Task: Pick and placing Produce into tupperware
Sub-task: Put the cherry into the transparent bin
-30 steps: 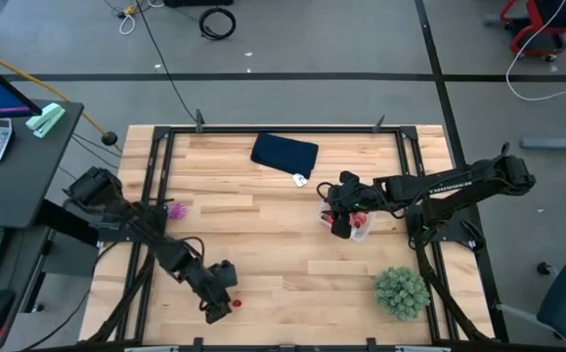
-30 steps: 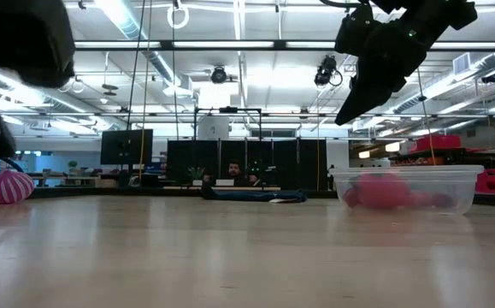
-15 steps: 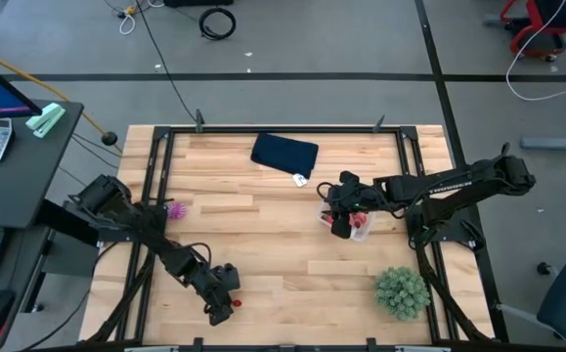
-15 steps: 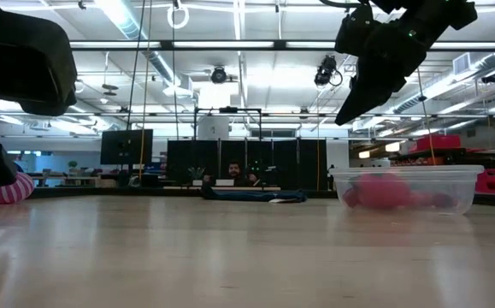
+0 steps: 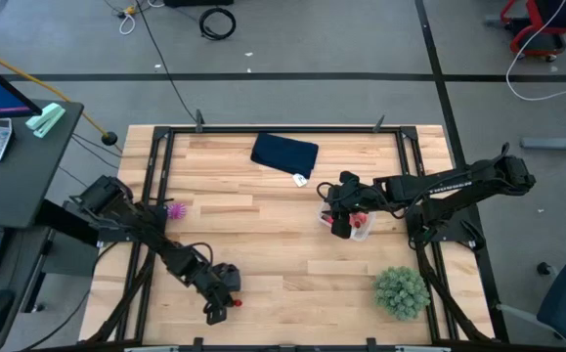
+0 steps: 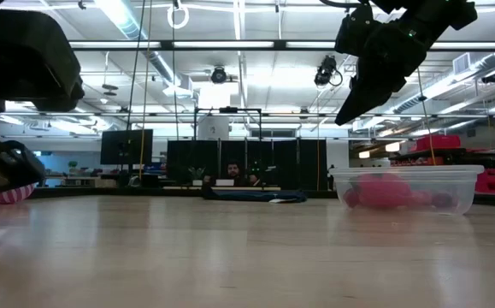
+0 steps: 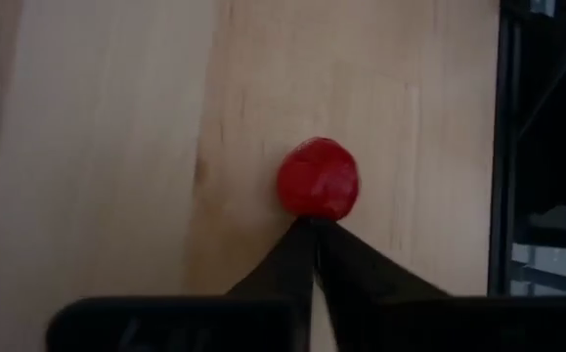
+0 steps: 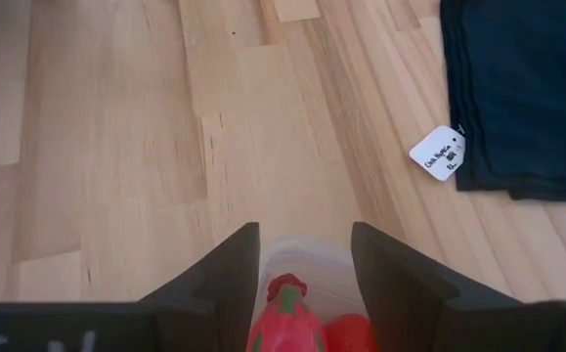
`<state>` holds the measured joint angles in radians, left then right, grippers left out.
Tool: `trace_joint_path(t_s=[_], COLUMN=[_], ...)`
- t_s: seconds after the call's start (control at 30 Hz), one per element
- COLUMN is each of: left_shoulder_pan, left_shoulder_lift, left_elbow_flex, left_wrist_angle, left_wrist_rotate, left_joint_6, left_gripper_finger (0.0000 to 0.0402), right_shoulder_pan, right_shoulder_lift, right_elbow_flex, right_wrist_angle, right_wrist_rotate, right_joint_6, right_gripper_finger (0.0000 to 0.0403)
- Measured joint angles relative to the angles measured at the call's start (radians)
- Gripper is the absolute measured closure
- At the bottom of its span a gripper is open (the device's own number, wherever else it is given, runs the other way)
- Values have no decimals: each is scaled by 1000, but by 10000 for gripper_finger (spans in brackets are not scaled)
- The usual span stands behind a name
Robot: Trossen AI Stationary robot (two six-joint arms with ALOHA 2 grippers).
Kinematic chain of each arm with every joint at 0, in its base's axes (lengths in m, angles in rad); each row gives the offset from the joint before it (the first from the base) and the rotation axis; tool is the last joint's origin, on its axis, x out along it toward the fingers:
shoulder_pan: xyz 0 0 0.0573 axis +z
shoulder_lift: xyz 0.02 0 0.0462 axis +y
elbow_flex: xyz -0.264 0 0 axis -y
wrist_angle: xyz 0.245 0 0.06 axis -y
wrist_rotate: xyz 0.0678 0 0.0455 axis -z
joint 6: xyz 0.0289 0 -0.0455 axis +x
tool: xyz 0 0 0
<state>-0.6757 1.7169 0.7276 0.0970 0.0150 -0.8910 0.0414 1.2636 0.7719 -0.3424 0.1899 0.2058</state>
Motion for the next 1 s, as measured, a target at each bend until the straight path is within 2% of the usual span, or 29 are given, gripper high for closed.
trace_joint_path(t_s=[0.2,0.33,0.4,0.5,0.57,0.63,0.7,0.83,0.93,1.0], left_shoulder_pan=[58,140,194,295,374,457,543,697,766,788], left_shoulder_lift=[4,4,4,2,2,1,1,15,57,111], left_elbow_flex=[44,123,172,257,315,367,411,447,457,462], left_wrist_angle=[10,13,15,20,19,23,25,130,224,267], left_wrist_rotate=[-76,-115,-153,-262,-301,-303,-269,-53,81,125], left_joint_6=[225,474,637,891,1003,1043,1053,1042,987,956], left_gripper_finger=[393,394,393,396,396,392,390,396,394,391], right_shoulder_pan=[0,11,37,105,155,211,268,378,447,485], right_shoulder_lift=[0,-3,-3,-2,-1,-1,0,0,0,0], right_elbow_flex=[0,0,0,-7,-23,-39,-52,-53,-54,-54], right_wrist_angle=[-2,-110,-211,-331,-334,-323,-305,-293,-253,-227], right_wrist_rotate=[0,-59,-115,-155,-156,-154,-139,-18,94,146], right_joint_6=[14,149,218,311,349,389,433,526,577,583], right_gripper_finger=[231,231,231,231,231,231,231,231,231,231])
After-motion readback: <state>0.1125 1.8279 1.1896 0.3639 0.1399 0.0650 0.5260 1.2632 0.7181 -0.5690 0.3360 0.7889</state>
